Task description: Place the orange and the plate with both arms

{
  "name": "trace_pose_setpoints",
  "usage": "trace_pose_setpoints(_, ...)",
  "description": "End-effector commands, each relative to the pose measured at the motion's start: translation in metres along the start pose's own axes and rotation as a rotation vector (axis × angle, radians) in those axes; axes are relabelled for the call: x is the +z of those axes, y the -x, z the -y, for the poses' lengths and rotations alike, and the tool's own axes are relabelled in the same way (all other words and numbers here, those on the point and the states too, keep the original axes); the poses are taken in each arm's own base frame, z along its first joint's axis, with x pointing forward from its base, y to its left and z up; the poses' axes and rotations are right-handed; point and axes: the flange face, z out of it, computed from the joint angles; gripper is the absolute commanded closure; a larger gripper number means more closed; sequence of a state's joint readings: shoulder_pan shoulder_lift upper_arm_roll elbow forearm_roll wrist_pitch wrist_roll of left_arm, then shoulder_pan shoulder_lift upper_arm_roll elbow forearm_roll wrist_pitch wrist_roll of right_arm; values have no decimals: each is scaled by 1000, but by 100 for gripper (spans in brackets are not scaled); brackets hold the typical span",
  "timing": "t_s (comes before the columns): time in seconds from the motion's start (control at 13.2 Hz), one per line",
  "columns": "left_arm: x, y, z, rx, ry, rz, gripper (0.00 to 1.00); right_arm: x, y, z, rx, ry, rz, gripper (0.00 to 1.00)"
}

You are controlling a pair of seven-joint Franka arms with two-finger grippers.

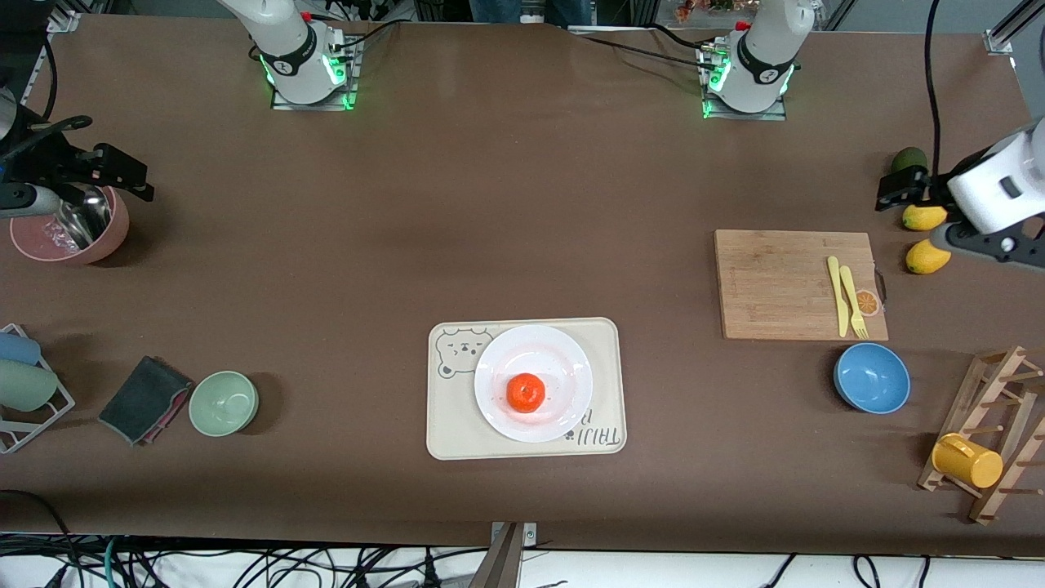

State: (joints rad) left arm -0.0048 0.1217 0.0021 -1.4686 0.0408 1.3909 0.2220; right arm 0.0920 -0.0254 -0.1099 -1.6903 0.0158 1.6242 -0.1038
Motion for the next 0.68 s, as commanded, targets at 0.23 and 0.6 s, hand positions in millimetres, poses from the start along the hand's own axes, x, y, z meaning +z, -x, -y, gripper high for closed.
trace_pose_setpoints(0.23,-26,24,-5,-67,31,-68,0,-4,7,-1,3,17,-11,0)
trace_pose_setpoints(0.6,-7,16,-6,-187,61,-141,0,-4,7,-2,5,17,-11,0)
